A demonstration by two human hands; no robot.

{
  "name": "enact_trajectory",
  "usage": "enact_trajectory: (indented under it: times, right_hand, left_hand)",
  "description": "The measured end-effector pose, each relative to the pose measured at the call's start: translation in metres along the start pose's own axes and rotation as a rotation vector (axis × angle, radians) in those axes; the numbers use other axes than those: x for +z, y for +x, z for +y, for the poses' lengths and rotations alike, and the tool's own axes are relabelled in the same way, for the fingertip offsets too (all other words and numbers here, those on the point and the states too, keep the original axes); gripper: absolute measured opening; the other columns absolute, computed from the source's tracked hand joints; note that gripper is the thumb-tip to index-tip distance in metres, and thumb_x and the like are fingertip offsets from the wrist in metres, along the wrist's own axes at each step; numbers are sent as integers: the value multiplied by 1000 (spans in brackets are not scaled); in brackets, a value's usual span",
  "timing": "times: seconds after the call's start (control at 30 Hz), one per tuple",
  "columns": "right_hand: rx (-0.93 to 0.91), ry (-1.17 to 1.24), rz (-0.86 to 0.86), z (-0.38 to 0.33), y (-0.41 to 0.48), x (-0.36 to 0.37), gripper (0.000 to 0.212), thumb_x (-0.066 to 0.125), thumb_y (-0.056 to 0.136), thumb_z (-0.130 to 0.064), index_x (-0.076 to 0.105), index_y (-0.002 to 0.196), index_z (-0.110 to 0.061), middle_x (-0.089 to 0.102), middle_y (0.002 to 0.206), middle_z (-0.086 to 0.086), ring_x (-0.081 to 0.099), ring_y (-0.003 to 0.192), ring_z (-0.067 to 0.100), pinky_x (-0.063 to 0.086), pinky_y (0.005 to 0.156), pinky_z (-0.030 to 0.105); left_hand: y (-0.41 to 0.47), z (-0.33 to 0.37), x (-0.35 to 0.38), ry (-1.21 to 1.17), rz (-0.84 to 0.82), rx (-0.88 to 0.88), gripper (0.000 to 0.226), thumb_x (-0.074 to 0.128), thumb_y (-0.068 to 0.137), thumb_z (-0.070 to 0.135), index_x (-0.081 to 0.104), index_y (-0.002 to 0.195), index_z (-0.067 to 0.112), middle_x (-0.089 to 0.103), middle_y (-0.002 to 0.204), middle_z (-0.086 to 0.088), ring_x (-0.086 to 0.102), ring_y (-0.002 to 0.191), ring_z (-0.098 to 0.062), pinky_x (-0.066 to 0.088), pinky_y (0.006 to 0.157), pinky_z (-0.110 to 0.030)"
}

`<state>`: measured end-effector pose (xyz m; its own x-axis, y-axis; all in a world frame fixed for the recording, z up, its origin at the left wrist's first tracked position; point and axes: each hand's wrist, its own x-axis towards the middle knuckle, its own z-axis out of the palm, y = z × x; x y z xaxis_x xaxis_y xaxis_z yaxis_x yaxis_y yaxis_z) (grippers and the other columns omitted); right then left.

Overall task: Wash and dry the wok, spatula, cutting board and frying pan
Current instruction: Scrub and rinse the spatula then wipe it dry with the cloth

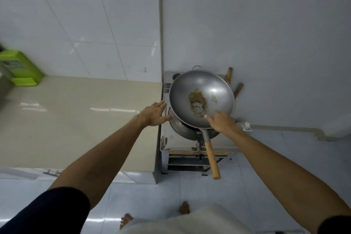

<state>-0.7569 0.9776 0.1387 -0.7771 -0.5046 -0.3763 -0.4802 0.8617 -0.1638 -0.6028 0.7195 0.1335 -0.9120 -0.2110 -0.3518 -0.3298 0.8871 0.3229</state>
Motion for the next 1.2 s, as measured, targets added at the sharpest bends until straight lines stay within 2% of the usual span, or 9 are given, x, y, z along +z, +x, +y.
enact_trajectory:
  times: [0.13,0.27,0.57,0.73,0.9,1.2]
  right_hand:
    - [-71,-85,74,-60,12,-25,66,31,101,-61,49,136,-9,52,139,20,47,129,38,39,106,53]
    - [-188,-179,127,-146,16,-33,68,28,101,-63,50,135,-8,53,138,20,47,129,38,39,106,53]
    - [-439,-162,135,-393,16,-21,73,24,100,-67,40,146,-12,45,149,17,41,137,34,37,108,50]
    - [-568,-216,128,-511,10,-10,69,25,101,-65,44,140,-11,50,143,17,43,134,34,39,104,50]
    - [-686,-227,106,-621,14,9,65,27,101,-63,46,136,-12,53,139,16,46,131,33,40,103,50]
    - [-823,-254,25,-806,45,61,63,31,101,-62,46,137,-14,51,141,15,44,133,33,40,104,50]
  left_hand:
    - [-31,-44,-24,65,109,-26,80,36,100,60,16,160,11,14,167,-12,17,153,-30,20,122,-47]
    - [-94,-119,-38,98,186,-91,78,36,100,58,18,159,9,18,167,-10,20,151,-28,22,121,-46]
    - [-272,-341,-94,111,341,-418,76,38,99,59,25,157,10,27,164,-9,26,149,-25,24,119,-41]
    - [-350,-424,-117,75,374,-594,78,38,99,59,22,158,11,24,165,-9,21,152,-25,19,122,-43]
    - [-398,-489,-128,26,461,-676,76,42,98,57,25,157,12,30,163,-8,26,149,-24,22,121,-41]
    - [-438,-619,-129,-33,454,-802,76,40,98,58,26,157,13,32,162,-6,29,148,-23,22,120,-40]
